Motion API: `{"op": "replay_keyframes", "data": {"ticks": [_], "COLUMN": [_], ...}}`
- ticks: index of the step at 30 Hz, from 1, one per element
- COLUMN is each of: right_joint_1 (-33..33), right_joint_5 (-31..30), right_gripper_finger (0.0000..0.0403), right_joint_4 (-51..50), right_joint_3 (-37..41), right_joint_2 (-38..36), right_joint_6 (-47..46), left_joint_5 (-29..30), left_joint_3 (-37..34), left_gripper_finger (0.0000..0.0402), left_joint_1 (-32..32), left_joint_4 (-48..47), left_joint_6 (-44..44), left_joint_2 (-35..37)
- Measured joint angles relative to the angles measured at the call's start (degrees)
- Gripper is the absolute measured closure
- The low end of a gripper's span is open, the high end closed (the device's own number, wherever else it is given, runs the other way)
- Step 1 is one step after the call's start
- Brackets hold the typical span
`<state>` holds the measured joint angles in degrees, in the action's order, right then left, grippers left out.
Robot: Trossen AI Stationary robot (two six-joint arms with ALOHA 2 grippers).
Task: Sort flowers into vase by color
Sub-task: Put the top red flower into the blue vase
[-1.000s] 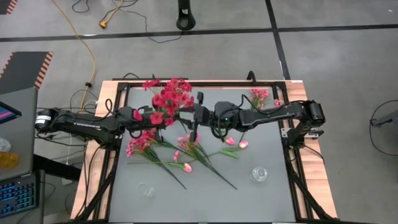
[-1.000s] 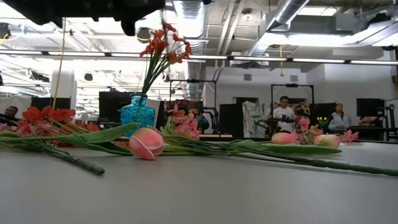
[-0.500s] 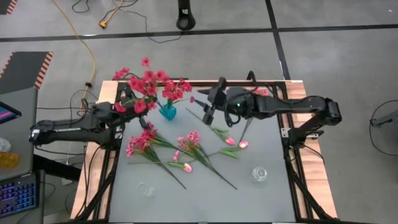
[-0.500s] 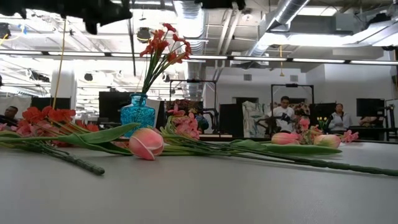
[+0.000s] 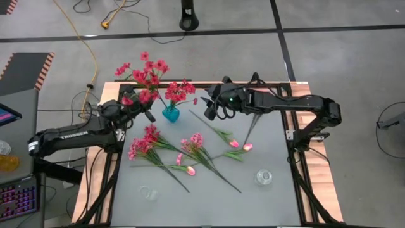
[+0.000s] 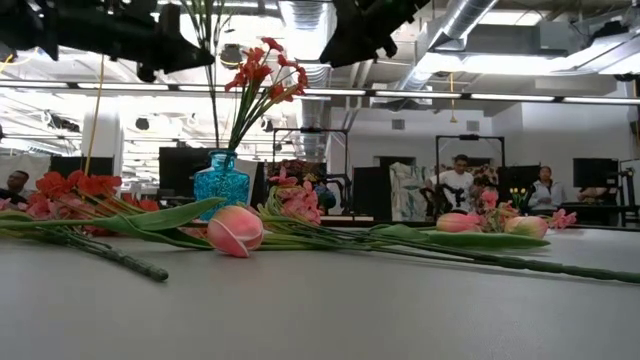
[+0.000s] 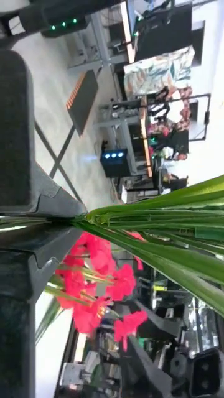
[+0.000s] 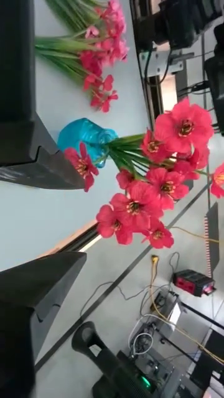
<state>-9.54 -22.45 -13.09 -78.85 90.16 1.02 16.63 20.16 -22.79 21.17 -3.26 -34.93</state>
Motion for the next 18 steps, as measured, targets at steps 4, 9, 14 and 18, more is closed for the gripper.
{"op": "replay_keyframes", "data": {"ticks": [4,9,14,18], "right_joint_1": [-0.4,-0.4,-0.4,-0.4], "right_joint_5": [0.0,0.0,0.0,0.0], "right_gripper_finger": [0.0204,0.0204,0.0204,0.0205], "right_joint_4": [-0.3,-0.3,-2.4,-3.6], "right_joint_3": [0.0,0.0,0.0,0.0], "right_joint_2": [0.2,0.1,0.1,0.1], "right_joint_6": [0.0,-0.1,-0.2,-1.5], "left_joint_5": [-1.4,-1.3,-0.9,0.5], "left_joint_3": [0.0,0.0,0.0,0.0], "left_gripper_finger": [0.04,0.04,0.0398,0.0382], "left_joint_1": [-1.6,-2.1,-2.1,-2.1], "left_joint_4": [0.9,0.9,0.2,-1.7], "left_joint_6": [2.0,4.0,4.9,6.1], "left_joint_2": [-4.0,-8.6,-11.0,-11.1]}}
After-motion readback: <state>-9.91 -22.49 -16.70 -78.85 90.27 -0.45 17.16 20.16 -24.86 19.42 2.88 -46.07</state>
